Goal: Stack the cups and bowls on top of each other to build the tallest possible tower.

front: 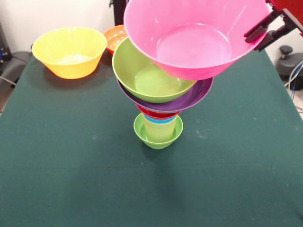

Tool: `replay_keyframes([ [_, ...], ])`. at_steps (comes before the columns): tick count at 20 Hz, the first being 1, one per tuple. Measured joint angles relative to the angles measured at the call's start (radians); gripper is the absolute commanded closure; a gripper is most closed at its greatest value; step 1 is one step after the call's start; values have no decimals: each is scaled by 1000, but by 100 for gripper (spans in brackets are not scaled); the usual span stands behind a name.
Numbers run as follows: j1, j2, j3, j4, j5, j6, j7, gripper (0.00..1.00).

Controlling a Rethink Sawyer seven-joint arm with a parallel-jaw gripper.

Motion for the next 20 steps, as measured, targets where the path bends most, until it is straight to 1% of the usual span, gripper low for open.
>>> replay_keyframes([
  [4, 7, -2, 58, 0, -65, -18, 0, 100],
  [5, 11, -3, 85, 1, -93, -29, -1, 100],
  [8, 19, -6, 120, 4, -130, -44, -1, 100],
  [9, 27, -9, 144, 10, -156, -52, -1, 100],
  [12, 44, -17, 187, 21, -203, -62, -3, 100],
  [13, 57, -24, 214, 32, -234, -70, -6, 100],
  [20, 92, -55, 298, 67, -319, -114, -29, 100],
])
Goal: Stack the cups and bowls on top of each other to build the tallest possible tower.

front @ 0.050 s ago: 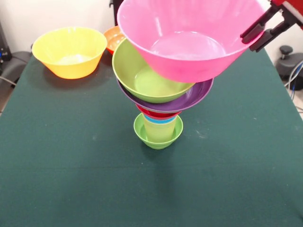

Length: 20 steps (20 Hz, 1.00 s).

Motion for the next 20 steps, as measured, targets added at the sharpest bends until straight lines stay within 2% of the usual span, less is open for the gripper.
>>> replay_keyframes([
  [8, 18, -34, 65, 29, -67, -34, -25, 100],
  [20, 39, -85, 169, 139, -174, -112, -42, 100],
])
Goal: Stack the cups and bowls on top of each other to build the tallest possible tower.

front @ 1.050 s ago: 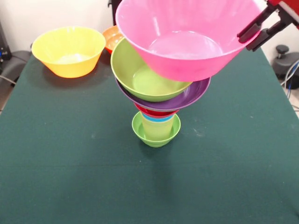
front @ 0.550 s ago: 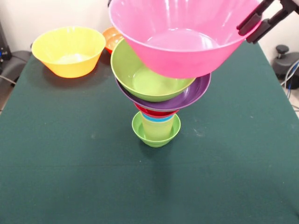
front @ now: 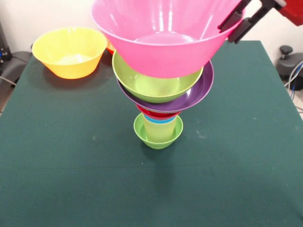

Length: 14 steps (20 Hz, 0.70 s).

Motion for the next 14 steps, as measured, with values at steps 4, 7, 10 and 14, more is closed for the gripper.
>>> replay_keyframes([
  [4, 2, -6, 24, 23, -25, -1, -6, 100],
  [7, 3, -11, 40, 35, -45, -1, -8, 100],
  [10, 3, -16, 54, 42, -59, -1, -8, 100],
  [14, 3, -18, 66, 42, -66, -1, -8, 100],
])
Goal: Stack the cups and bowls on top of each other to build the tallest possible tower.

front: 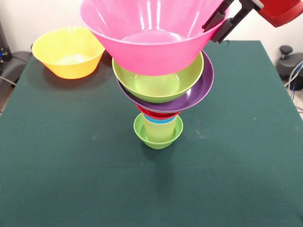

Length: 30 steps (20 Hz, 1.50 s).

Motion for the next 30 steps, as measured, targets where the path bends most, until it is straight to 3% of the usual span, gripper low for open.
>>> replay_keyframes([
  [30, 9, 0, 47, 4, -38, 0, -9, 100],
])
